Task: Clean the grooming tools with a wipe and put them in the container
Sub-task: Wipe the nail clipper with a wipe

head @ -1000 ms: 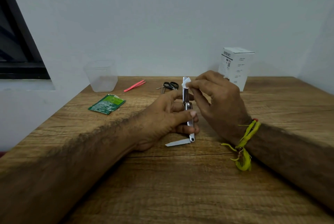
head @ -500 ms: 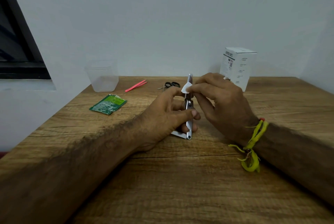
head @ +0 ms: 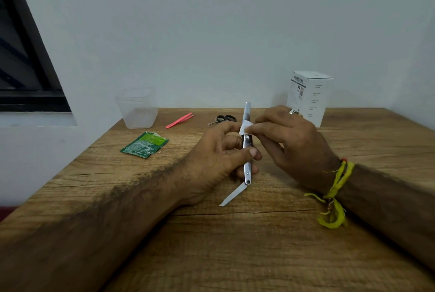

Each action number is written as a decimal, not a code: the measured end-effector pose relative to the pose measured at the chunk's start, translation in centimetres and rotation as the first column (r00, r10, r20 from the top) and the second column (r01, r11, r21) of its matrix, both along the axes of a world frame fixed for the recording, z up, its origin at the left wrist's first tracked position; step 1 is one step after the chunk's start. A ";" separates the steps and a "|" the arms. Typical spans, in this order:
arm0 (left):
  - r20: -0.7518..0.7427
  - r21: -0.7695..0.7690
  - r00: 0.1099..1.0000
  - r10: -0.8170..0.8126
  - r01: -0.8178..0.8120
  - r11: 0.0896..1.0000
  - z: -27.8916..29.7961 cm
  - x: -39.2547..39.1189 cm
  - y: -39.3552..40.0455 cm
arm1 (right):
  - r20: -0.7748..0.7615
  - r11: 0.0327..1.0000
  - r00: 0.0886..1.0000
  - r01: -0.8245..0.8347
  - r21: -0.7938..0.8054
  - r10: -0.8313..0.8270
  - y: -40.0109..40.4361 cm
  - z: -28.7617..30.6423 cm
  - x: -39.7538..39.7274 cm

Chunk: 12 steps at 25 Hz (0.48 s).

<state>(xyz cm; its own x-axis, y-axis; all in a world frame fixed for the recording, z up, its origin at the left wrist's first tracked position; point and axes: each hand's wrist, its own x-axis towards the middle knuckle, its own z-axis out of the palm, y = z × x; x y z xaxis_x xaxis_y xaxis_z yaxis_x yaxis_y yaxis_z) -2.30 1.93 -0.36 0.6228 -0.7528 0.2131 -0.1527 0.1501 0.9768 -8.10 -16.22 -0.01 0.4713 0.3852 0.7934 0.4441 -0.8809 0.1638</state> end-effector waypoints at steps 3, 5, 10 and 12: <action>0.002 -0.005 1.000 -0.006 0.006 1.000 -0.1 0.0 -0.1 | 0.024 1.000 1.000 0.011 -0.012 -0.010 -0.1 0.1 0.0; 0.016 0.001 1.000 -0.006 0.006 1.000 -0.2 0.0 0.1 | 0.044 0.999 0.999 0.025 -0.026 -0.023 0.0 0.1 0.0; 0.023 0.006 1.000 -0.002 0.002 1.000 0.0 0.0 0.0 | 0.083 0.995 0.993 0.088 -0.048 -0.084 0.5 0.1 0.1; 0.013 0.004 1.000 -0.006 0.006 1.000 -0.1 0.0 0.1 | 0.103 0.995 0.989 0.103 -0.001 -0.102 0.3 0.2 0.2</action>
